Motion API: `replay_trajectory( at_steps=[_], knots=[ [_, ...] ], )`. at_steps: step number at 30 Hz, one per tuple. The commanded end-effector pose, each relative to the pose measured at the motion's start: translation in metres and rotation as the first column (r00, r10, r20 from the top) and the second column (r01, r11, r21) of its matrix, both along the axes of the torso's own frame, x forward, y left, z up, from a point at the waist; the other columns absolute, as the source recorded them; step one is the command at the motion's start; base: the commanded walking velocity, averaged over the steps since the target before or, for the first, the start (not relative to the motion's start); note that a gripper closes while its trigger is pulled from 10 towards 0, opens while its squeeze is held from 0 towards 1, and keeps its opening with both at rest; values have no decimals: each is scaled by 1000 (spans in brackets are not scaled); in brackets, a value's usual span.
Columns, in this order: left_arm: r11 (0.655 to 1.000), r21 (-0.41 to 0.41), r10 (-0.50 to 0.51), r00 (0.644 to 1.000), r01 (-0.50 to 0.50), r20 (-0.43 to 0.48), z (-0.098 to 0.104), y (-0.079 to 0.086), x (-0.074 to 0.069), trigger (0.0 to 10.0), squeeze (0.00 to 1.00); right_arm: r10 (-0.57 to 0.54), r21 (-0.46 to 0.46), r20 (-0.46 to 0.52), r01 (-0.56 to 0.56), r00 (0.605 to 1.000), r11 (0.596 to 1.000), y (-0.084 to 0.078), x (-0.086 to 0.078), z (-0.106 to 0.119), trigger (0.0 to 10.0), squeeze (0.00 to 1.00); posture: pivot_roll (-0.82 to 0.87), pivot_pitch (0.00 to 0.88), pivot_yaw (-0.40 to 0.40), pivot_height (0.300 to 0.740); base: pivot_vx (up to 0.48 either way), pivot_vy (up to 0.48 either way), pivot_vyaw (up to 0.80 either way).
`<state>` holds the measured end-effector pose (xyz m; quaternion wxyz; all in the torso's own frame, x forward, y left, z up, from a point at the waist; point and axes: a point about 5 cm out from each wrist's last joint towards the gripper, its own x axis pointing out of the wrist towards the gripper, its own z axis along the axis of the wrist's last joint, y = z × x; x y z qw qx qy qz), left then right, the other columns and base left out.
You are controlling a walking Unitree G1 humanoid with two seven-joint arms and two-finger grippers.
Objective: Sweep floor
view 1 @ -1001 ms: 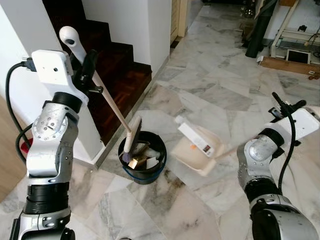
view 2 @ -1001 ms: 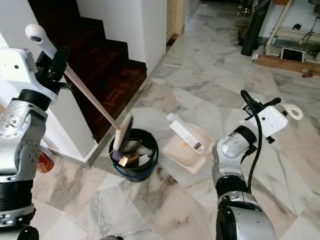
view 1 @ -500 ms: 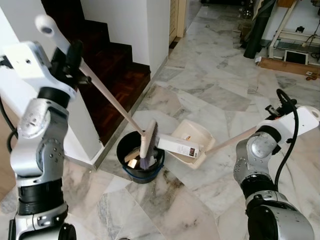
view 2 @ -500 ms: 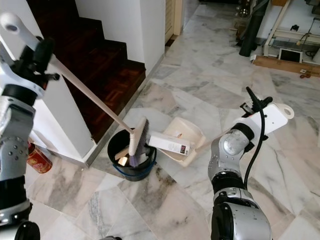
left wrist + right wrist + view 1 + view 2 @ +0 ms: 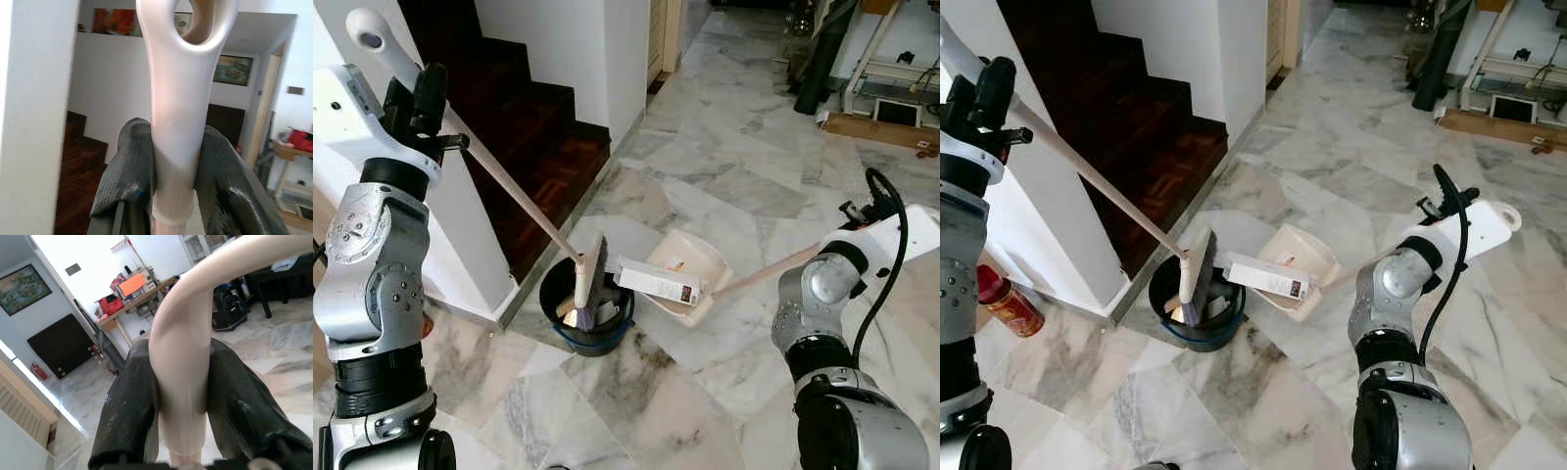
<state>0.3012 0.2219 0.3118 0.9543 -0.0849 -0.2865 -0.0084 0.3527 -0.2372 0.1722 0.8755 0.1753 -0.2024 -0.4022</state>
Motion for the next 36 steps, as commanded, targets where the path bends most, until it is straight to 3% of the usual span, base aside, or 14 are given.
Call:
replay_trajectory(
  at_steps=[1,5,12,25,33,36],
  knots=[
    [998,3,60,992,-61,111,19,11,-12,10000,0,-39,33,182,33,983,999,-2,2,39,10000,0,194,1,28,740,0,0,0],
    [999,-5,48,993,-48,105,17,9,-12,10000,0,-46,37,190,40,981,999,-3,1,41,10000,0,194,6,24,740,0,0,0],
    [999,-1,-42,998,42,53,4,-9,-8,10000,0,-60,20,216,57,974,998,-10,0,54,10000,0,181,15,20,740,0,0,0],
    [997,-10,-81,996,81,32,0,-17,-4,10000,0,-108,3,157,109,982,994,-22,-12,37,10000,0,170,23,34,740,0,0,0],
    [997,3,-76,997,76,33,1,-17,-4,10000,0,-112,4,158,113,981,994,-22,-13,38,10000,0,175,19,33,740,0,0,0],
    [1000,17,1,998,-2,64,6,-9,-6,10000,0,-88,7,159,88,983,996,-18,-10,39,10000,0,177,19,32,740,0,0,0]
  ],
)
